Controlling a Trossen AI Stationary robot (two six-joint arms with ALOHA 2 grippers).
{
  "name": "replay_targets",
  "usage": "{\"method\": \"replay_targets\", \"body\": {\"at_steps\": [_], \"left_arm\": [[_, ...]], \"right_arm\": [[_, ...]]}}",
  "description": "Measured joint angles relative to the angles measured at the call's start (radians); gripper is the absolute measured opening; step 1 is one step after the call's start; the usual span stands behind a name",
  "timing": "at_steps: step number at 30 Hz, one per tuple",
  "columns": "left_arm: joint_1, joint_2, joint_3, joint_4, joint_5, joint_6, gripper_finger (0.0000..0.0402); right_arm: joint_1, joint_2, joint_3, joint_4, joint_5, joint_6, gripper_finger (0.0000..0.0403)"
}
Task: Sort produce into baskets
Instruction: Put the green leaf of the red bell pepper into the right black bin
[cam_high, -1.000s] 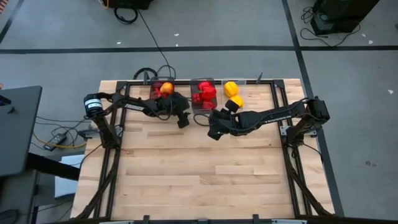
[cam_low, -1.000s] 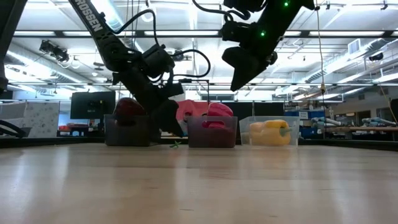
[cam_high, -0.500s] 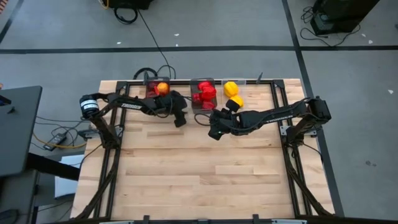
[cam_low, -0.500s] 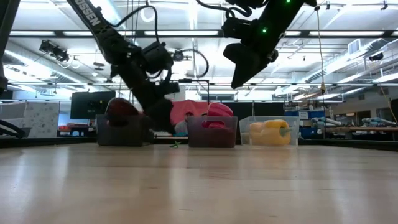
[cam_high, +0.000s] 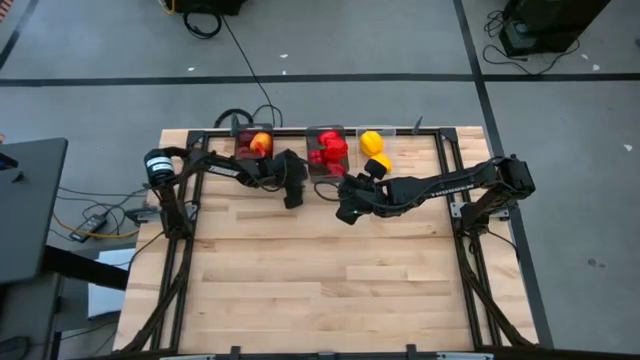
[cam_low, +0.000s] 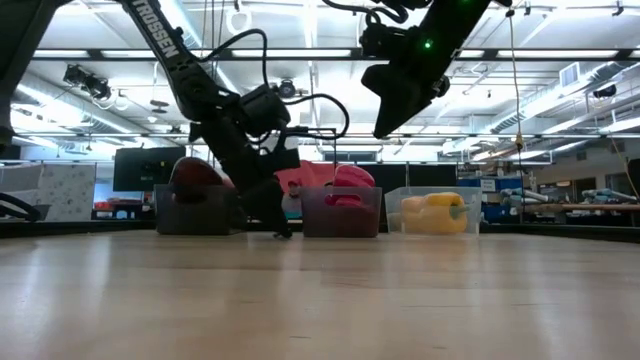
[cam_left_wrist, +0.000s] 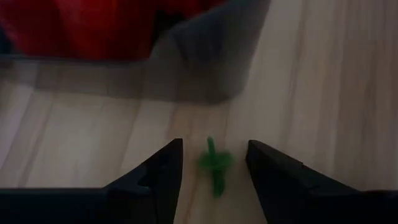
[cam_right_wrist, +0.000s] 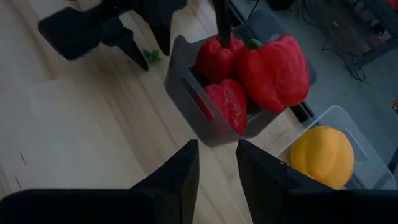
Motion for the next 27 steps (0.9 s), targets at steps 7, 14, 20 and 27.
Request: {"method": "replay_targets", "body": {"at_steps": [7,14,20,27], "left_arm": [[0.013,0.032,0.004,0.033,0.017,-0.001,0.0156],[0.037,0.027,0.005,0.007,0.07,0.0,0.0023],[0.035,-0.052,-0.002,-0.104,0.034,-0.006,0.0015],[0.018,-0.188,0.066,-0.199,0.01,-0.014,0.0004]], "right_arm": [[0.004,0.0,0.0,-0.002,-0.007,0.011,0.012],[0.011,0.0,0.0,-0.006,-0.023,0.011,0.0102],[0.027,0.001,0.0,-0.031,-0.026,0.023,0.0079],[0.041,0.001,0.0,-0.052,-0.016,0.047,0.0065]]}}
